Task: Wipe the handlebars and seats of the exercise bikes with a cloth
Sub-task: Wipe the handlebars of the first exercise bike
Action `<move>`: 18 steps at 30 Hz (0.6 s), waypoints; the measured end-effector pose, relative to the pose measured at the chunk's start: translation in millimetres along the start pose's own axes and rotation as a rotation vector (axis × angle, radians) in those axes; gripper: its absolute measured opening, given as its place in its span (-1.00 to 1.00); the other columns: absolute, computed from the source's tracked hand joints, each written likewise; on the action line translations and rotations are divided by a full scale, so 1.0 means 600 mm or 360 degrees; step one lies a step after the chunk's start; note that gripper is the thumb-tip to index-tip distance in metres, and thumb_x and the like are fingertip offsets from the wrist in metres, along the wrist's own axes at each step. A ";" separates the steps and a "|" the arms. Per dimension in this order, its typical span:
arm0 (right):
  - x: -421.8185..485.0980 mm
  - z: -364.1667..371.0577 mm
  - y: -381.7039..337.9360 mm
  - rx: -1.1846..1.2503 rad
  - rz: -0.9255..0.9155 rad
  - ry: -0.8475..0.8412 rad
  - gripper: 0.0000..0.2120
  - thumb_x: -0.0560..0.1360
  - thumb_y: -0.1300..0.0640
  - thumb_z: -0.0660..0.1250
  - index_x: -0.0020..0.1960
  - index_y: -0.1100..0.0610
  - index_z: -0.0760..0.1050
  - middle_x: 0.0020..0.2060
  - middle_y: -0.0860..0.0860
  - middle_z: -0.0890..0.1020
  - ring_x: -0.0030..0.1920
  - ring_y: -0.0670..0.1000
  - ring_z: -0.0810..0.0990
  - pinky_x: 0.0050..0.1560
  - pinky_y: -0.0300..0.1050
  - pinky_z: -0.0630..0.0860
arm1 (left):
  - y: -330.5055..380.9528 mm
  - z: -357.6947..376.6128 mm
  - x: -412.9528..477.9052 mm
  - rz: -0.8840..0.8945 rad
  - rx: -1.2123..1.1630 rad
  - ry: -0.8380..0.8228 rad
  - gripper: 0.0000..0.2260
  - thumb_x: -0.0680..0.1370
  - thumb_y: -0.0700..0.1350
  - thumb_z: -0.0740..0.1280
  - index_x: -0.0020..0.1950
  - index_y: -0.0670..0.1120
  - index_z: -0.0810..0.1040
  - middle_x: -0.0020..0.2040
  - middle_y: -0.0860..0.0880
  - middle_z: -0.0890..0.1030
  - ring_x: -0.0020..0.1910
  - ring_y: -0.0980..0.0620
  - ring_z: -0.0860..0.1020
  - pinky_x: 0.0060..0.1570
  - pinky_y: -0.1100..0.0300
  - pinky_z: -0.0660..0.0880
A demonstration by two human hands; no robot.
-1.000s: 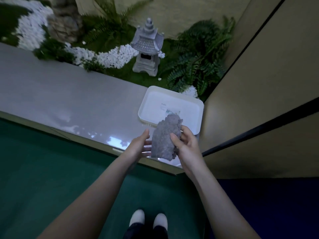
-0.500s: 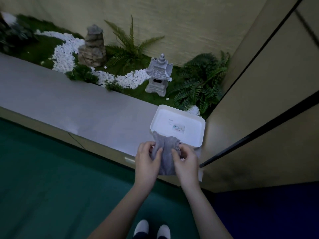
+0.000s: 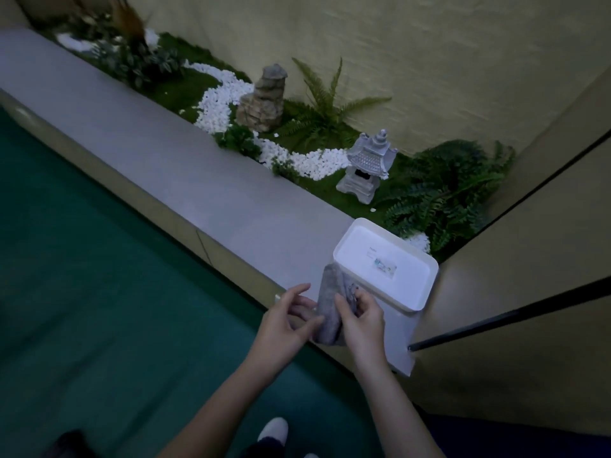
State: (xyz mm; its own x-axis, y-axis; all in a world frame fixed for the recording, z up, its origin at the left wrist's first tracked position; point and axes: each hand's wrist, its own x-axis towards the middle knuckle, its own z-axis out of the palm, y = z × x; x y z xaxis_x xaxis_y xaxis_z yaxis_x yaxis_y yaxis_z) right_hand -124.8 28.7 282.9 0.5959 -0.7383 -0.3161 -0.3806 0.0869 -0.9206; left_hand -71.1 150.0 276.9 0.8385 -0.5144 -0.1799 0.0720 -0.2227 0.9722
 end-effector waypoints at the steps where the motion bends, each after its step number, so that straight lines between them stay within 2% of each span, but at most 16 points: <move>1: -0.002 -0.002 -0.001 -0.0023 -0.0019 -0.0058 -0.93 0.53 0.25 0.34 0.00 0.17 0.51 -0.03 0.12 0.64 0.02 0.09 0.62 0.11 0.04 0.55 | -0.004 -0.012 -0.008 0.0000 0.0090 0.0063 -0.67 0.47 -0.22 0.43 0.20 -0.02 0.51 -0.03 0.03 0.59 -0.17 0.18 0.55 -0.18 0.45 0.41; 5: -0.013 -0.007 -0.001 -0.0176 -0.0155 -0.0297 -0.91 0.57 0.19 0.28 0.07 0.15 0.49 0.00 0.08 0.62 0.04 0.03 0.60 0.04 -0.06 0.56 | -0.025 -0.058 -0.056 -0.0016 0.0568 0.0282 -0.79 0.53 -0.11 0.36 0.17 0.00 0.55 0.01 0.08 0.56 -0.07 0.28 0.49 -0.11 0.51 0.37; 9: -0.035 -0.011 -0.004 -0.0316 -0.0300 -0.0497 -0.91 0.60 0.17 0.23 0.09 0.15 0.45 0.00 0.06 0.59 0.04 0.04 0.56 0.07 0.01 0.54 | -0.044 -0.079 -0.120 -0.0078 0.0840 0.0417 -0.76 0.55 -0.06 0.33 0.21 -0.03 0.54 0.07 0.05 0.55 -0.02 0.16 0.50 -0.03 0.33 0.38; 14: -0.070 -0.031 0.000 -0.0439 -0.0548 -0.0765 -0.93 0.62 0.17 0.18 0.07 0.13 0.42 -0.02 0.04 0.56 0.03 0.03 0.55 0.00 -0.07 0.53 | -0.061 -0.068 -0.224 -0.0221 0.0988 0.0716 -0.75 0.56 -0.05 0.32 0.20 -0.09 0.55 0.09 0.01 0.57 0.08 0.06 0.51 0.12 0.18 0.42; 18: -0.108 -0.023 0.009 -0.0563 -0.0695 -0.1033 -0.86 0.61 0.19 0.18 0.13 0.21 0.45 -0.01 0.09 0.57 0.02 0.07 0.55 -0.01 -0.02 0.54 | -0.071 -0.053 -0.313 -0.0379 0.1010 0.0914 -0.74 0.56 -0.04 0.31 0.22 -0.10 0.54 0.12 0.00 0.57 0.14 0.02 0.51 0.18 0.08 0.42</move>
State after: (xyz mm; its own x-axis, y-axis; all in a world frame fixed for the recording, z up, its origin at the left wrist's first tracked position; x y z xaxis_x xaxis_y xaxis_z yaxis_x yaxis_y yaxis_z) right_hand -175.1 67.9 301.8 0.9859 -0.1187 -0.1179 -0.1568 -0.4094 -0.8988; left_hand -214.4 282.1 273.8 0.9933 0.0609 -0.0983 0.1090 -0.7757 0.6217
